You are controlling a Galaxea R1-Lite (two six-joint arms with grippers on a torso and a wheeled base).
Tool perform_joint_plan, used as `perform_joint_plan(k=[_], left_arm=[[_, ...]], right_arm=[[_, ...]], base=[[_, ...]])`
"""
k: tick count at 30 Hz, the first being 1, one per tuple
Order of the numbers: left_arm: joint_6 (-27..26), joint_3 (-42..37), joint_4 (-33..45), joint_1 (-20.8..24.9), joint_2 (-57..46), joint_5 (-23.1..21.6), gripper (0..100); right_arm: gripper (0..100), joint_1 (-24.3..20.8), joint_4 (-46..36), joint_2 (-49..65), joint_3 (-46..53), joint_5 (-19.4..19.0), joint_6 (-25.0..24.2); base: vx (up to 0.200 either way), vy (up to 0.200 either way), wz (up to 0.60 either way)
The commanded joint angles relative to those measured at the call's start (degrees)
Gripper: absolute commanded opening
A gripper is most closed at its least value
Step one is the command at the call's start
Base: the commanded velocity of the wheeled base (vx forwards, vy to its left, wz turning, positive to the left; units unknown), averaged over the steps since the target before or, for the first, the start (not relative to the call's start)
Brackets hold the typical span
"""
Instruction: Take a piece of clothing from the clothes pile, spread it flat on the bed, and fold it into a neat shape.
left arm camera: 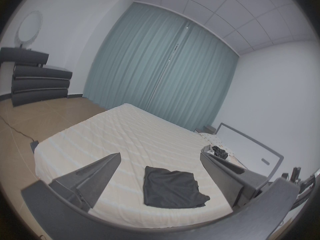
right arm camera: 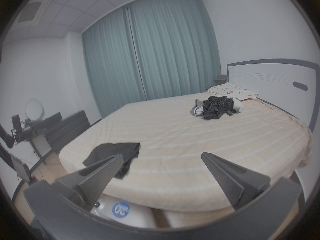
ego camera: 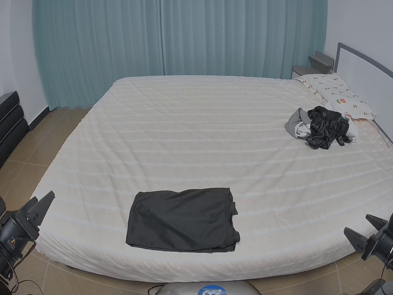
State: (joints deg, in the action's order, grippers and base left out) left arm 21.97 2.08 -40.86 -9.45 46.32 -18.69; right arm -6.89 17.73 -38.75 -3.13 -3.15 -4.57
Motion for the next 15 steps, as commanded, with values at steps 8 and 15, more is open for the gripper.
perform_joint_plan(k=[8,15], left_arm=[[-7.6,0.7,24.6,2.0,-34.6,-3.9,100],[-7.3,2.0,36.2,10.9,-41.0,-6.6,100]], right_arm=[[100,-1.8,-21.9,32.9,-5.6,-0.4,9.3],[100,-2.3,-22.5,33.0,-4.7,-0.4,9.4]], base=[[0.000,0.000,0.00],[0.000,0.000,0.00]])
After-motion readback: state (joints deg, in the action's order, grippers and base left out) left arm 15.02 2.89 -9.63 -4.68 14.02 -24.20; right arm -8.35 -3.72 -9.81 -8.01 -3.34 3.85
